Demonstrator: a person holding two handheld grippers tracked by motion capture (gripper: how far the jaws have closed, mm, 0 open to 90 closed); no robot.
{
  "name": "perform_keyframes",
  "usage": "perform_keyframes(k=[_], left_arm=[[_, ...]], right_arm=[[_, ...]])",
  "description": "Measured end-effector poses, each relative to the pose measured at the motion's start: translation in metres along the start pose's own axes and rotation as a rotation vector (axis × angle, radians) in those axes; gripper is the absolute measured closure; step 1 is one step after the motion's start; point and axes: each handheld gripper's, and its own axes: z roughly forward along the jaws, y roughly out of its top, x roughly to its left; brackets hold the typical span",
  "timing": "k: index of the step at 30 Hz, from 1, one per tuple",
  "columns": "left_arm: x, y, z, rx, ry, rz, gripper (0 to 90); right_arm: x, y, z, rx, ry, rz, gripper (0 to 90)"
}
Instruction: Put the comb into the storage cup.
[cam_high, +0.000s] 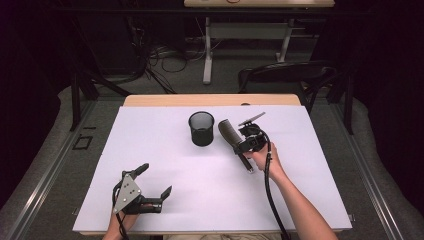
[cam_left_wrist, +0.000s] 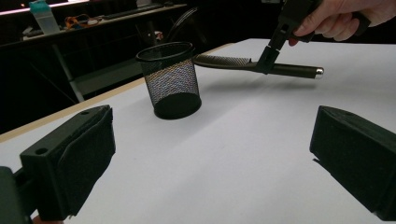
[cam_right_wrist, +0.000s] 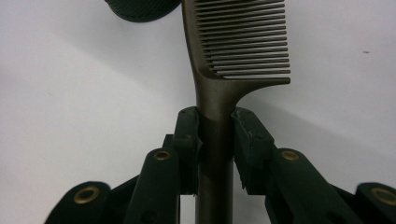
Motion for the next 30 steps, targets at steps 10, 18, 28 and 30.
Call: perform_keyframes(k=[10,18,28,30], left_arm=[[0.001,-0.001,0.001,0.008,0.011,-0.002,0.1],[0.002,-0.001,0.001,0.011,0.015,-0.001,0.1],[0.003,-0.002,0.000,0.012,0.024,-0.004,0.1],[0.003,-0.002,-0.001,0.012,0.025,-0.005,0.1]], right_arm=[[0.004,-0.007,-0.018,-0.090,0.029,-0.063,72.8],[0.005,-0.014,-0.023,-0.156,0.047,-0.106,72.8],[0.010,-0.022,-0.035,-0.236,0.065,-0.151,72.8],[0.010,-0.023,-0.038,-0.261,0.070,-0.162,72.9]])
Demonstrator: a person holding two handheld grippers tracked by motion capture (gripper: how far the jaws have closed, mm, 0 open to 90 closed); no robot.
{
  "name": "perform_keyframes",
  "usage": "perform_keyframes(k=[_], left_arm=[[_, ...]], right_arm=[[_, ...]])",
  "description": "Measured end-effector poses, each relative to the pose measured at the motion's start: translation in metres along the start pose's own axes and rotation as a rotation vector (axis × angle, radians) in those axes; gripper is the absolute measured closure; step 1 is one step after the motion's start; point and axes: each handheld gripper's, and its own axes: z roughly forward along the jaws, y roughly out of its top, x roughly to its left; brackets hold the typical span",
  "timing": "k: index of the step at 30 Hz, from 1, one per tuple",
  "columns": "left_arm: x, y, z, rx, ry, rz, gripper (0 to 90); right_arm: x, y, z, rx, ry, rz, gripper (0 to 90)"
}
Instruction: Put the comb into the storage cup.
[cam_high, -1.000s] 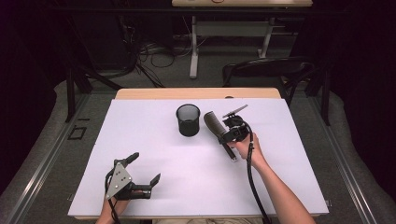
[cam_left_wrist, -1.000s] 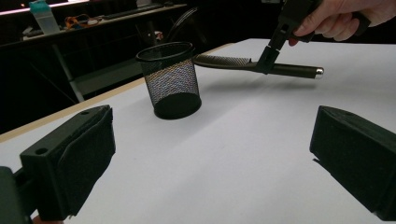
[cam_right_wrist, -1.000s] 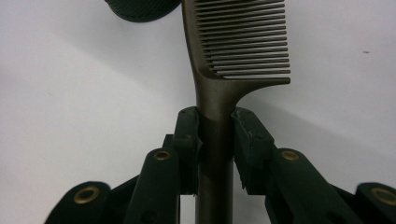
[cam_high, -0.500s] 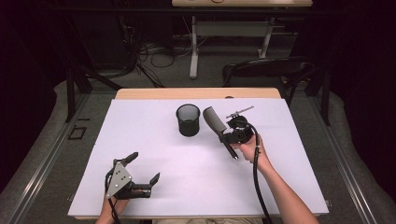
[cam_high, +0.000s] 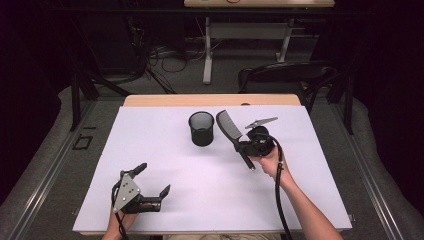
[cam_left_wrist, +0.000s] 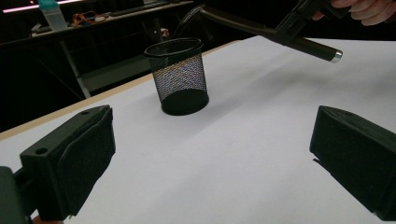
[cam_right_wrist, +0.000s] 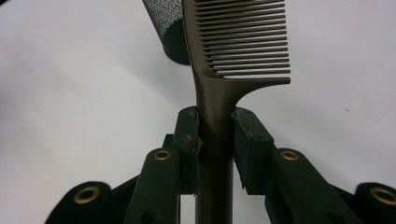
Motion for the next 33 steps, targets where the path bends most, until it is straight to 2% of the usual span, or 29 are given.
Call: perform_keyframes(k=[6,13,19,33], left_arm=[[0.001,0.000,0.001,0.008,0.002,0.006,0.1],[0.001,-0.001,0.001,0.003,0.000,-0.003,0.1],[0.001,-0.001,0.000,0.002,0.004,-0.002,0.1],[0.002,-0.001,0.000,0.007,0.015,-0.011,0.1]], right_arm=[[0.000,-0.004,-0.009,-0.077,0.014,-0.027,72.9],[-0.003,-0.009,-0.011,-0.114,0.006,-0.008,72.9],[-0.004,-0.010,-0.013,-0.143,0.020,-0.008,72.8],[-0.001,-0.008,-0.019,-0.195,0.023,-0.033,72.9]])
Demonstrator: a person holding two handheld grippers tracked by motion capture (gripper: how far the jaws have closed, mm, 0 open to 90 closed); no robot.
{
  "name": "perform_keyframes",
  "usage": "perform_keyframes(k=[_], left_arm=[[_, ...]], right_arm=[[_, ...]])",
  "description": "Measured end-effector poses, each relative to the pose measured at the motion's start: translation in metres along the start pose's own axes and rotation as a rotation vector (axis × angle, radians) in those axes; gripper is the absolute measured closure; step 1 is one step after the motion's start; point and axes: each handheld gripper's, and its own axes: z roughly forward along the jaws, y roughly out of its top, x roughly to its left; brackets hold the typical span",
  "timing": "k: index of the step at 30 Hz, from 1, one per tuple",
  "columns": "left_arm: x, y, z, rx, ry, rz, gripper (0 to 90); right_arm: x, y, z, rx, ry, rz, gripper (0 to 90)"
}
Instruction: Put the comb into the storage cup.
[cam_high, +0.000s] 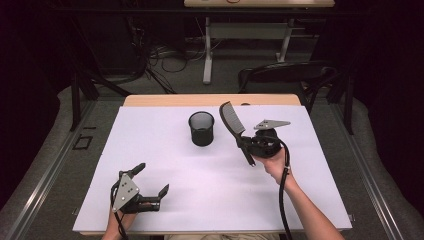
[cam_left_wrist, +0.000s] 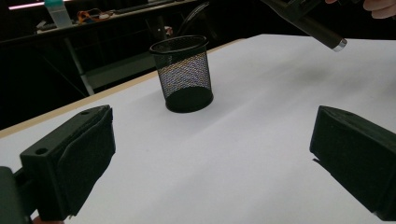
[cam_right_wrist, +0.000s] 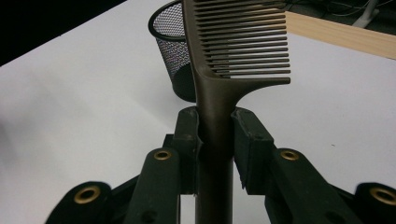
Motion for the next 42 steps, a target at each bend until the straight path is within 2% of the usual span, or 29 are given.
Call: perform_keyframes(k=[5,17,24,29,39,42], left_arm=[[0.000,0.000,0.000,0.003,0.000,0.001,0.1],[0.000,-0.001,0.001,0.003,0.007,-0.005,0.1],[0.000,-0.001,0.000,0.006,0.012,-0.005,0.1],[0.000,-0.001,0.001,0.011,0.009,-0.001,0.1],[-0.001,-0.001,0.001,0.008,-0.002,0.008,0.1],[0.000,-0.001,-0.003,0.002,0.010,0.006,0.1]], right_arm=[[0.000,0.001,-0.002,-0.029,0.002,0.000,72.9],[0.006,0.006,-0.004,-0.083,0.005,-0.037,72.9],[0.011,0.010,-0.002,-0.102,-0.008,-0.066,72.9],[0.014,0.012,0.000,-0.117,0.002,-0.086,72.9],[0.015,0.013,0.003,-0.125,0.007,-0.100,72.8],[0.015,0.015,0.005,-0.134,0.011,-0.102,72.8]])
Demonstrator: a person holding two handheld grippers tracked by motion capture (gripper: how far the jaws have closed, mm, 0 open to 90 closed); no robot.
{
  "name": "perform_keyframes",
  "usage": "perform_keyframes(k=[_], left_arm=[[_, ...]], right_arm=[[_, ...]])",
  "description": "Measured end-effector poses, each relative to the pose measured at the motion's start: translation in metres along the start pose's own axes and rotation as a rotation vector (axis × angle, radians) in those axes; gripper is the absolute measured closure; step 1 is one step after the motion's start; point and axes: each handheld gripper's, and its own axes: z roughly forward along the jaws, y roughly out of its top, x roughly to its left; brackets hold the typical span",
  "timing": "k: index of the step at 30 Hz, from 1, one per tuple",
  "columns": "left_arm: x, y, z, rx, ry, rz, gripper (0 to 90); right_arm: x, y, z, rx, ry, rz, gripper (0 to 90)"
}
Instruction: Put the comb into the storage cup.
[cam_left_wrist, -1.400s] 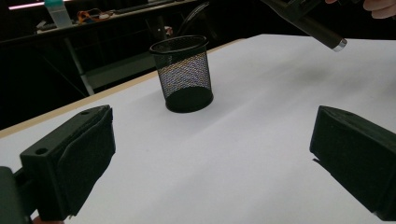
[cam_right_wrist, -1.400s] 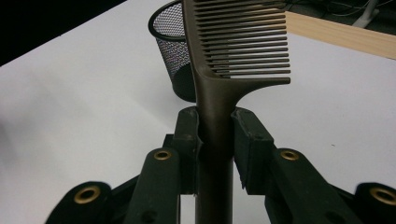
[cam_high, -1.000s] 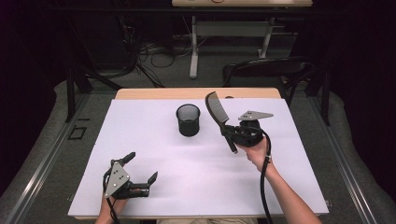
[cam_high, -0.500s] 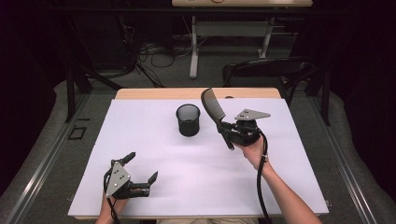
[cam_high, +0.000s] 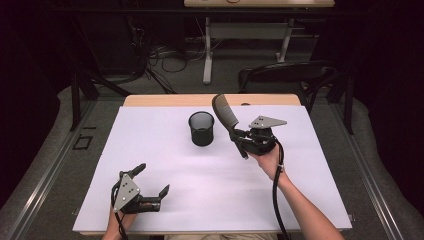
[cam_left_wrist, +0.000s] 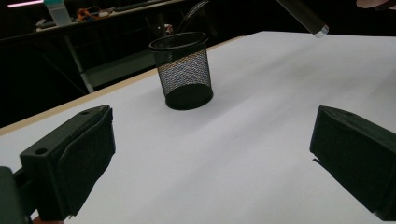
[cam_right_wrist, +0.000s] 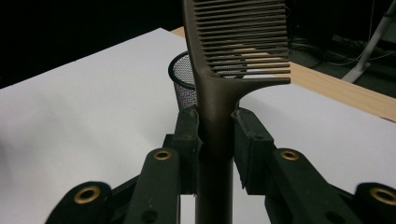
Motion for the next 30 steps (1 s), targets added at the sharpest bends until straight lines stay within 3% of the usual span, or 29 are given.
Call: perform_keyframes(k=[16,30], left_arm=[[-0.002,0.001,0.000,0.004,0.025,0.004,0.1],[-0.001,0.000,0.002,0.009,0.009,0.005,0.1]], right_arm=[[0.003,0.014,0.005,-0.059,0.026,0.014,72.9],[-0.004,0.023,0.012,-0.071,0.019,-0.001,72.9]])
